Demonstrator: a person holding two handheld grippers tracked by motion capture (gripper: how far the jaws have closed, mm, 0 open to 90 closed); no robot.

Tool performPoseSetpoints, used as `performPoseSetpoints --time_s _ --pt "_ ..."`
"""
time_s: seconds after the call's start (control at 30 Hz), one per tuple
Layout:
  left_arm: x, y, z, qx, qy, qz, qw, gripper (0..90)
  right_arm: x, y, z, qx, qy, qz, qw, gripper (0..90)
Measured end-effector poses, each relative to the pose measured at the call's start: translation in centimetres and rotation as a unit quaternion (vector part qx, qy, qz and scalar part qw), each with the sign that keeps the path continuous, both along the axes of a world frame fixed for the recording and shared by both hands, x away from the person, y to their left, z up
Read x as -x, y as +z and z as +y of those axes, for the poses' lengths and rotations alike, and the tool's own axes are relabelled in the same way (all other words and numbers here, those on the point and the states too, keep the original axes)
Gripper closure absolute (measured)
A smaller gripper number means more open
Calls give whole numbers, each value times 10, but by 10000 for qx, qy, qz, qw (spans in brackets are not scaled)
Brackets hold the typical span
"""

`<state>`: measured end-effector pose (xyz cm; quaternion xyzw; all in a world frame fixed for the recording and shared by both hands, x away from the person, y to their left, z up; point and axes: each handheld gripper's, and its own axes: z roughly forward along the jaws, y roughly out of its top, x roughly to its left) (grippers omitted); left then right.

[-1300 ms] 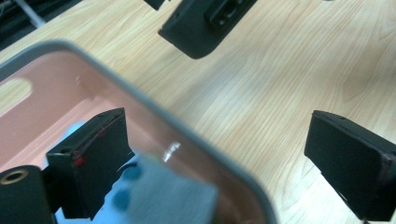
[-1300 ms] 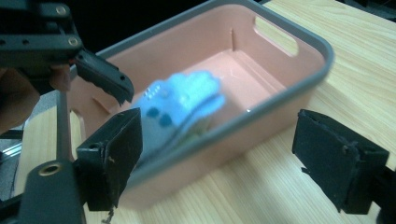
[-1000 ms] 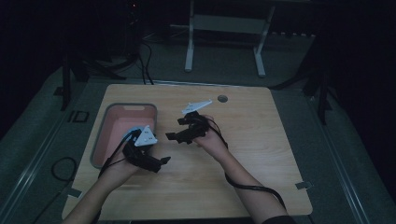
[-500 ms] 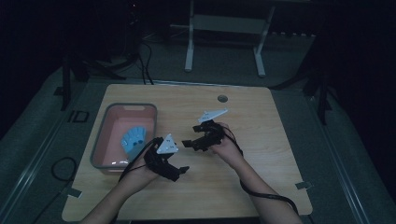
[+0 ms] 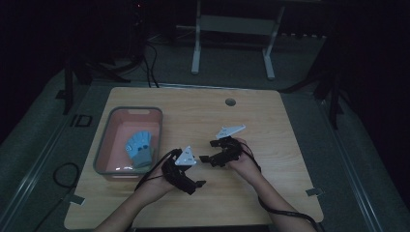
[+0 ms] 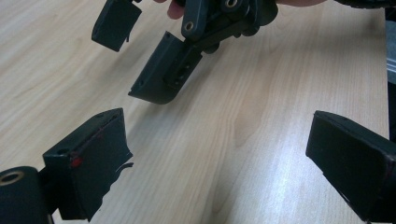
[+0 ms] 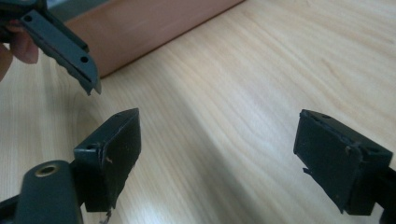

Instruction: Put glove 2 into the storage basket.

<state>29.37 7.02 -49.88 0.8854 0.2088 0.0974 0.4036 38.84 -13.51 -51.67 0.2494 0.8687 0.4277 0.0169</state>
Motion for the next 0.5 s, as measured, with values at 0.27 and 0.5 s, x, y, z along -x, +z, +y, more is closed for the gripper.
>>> performPoseSetpoints --time_s 0.27,0.5 --pt "3 -16 -13 21 -220 98 9997 59 10 -16 -14 3 18 31 10000 150" --pt "5 -29 -21 -34 -416 178 9990 59 17 -27 -24 12 -47 36 10000 150"
